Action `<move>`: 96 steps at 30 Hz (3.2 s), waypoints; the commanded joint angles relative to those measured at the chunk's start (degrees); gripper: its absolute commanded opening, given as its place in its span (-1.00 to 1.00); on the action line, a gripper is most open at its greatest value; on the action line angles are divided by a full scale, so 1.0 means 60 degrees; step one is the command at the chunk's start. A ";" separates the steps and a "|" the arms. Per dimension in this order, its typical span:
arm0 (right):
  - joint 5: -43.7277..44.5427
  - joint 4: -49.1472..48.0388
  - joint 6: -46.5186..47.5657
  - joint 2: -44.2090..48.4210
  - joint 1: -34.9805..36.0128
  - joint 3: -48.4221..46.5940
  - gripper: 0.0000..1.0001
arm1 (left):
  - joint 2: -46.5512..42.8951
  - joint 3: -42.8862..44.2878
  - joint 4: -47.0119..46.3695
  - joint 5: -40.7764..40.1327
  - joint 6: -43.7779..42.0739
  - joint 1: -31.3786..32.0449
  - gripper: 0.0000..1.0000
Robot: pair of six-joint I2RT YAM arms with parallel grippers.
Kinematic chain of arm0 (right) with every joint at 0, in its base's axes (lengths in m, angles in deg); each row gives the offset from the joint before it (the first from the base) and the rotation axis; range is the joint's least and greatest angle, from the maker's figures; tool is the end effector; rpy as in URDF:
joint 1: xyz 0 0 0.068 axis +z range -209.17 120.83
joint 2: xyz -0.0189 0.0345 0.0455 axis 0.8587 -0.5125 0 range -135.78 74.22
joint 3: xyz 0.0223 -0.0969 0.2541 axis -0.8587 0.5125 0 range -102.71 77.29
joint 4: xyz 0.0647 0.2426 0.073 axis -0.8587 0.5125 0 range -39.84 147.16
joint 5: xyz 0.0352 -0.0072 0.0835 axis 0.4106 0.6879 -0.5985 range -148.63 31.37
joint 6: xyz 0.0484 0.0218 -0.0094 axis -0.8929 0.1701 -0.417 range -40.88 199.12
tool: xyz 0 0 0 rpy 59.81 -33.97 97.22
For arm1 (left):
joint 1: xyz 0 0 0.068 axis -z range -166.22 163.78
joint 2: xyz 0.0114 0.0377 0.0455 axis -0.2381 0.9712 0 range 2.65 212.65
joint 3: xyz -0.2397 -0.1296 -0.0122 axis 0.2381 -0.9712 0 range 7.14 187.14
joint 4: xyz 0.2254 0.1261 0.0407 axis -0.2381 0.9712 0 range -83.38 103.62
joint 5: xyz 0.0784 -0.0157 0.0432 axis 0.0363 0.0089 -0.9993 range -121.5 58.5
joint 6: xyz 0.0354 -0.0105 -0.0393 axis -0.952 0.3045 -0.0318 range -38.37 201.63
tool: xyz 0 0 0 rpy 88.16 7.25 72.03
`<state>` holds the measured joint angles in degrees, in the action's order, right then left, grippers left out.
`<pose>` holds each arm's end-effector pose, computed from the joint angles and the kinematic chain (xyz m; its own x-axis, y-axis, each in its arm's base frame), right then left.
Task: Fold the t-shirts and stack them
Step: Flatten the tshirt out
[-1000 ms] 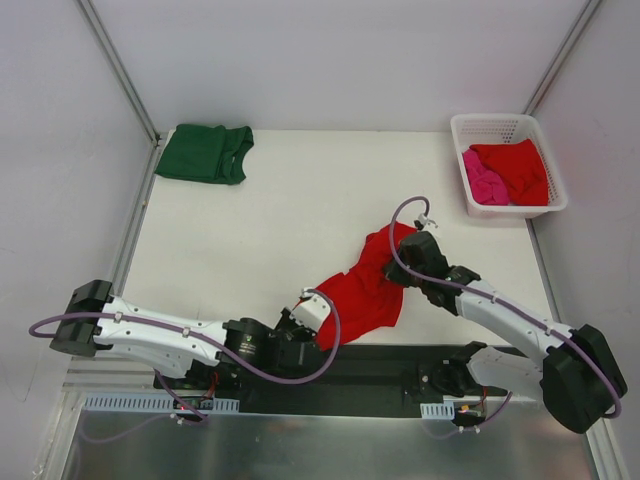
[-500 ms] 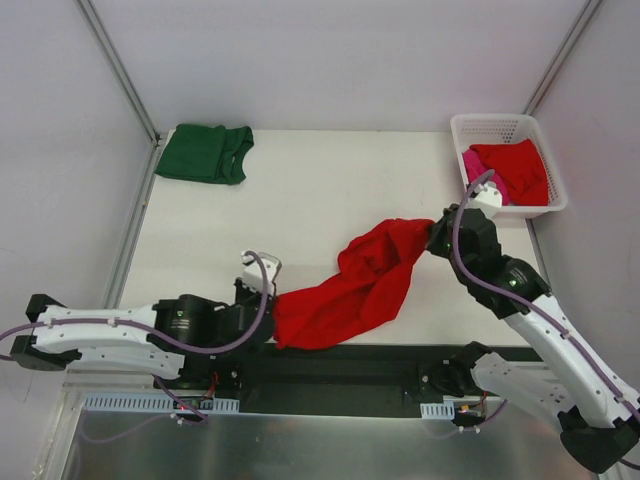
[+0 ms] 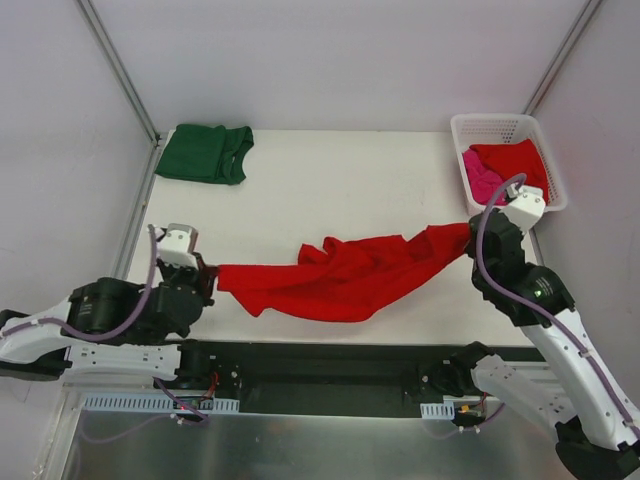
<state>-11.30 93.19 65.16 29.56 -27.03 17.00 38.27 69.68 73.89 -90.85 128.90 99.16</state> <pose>0.1317 0.0518 0.3777 -0.3317 -0.0153 -0.9433 0.2805 0.9530 -0.1141 0.0359 -0.0643 0.3721 -0.3698 -0.0725 -0.9263 0.2706 0.9453 -0.1820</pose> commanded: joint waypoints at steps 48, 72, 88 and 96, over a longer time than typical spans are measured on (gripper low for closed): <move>-0.0183 0.0212 0.0011 0.0867 -0.1328 0.0629 -0.98 | 0.0773 0.2027 0.2941 -0.0335 0.1383 -0.0959 -1.00; -0.1106 -0.0344 -0.0296 0.0794 -0.1328 0.1420 -0.98 | 0.5649 -0.1094 -0.4882 0.4355 -0.2164 0.0065 0.55; -0.1590 -0.0418 -0.0193 0.0413 -0.1328 0.1347 -0.98 | 0.5607 -0.1356 -0.5059 0.3345 -0.0876 0.2454 0.49; -0.1839 -0.0711 -0.0325 -0.0055 -0.1328 0.1450 -0.98 | 0.7099 -0.1212 -0.5292 0.3797 -0.2192 0.1736 0.50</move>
<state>-21.55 91.70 64.09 30.48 -34.72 25.61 75.95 60.89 42.96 -68.60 119.67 110.66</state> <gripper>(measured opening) 0.032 0.750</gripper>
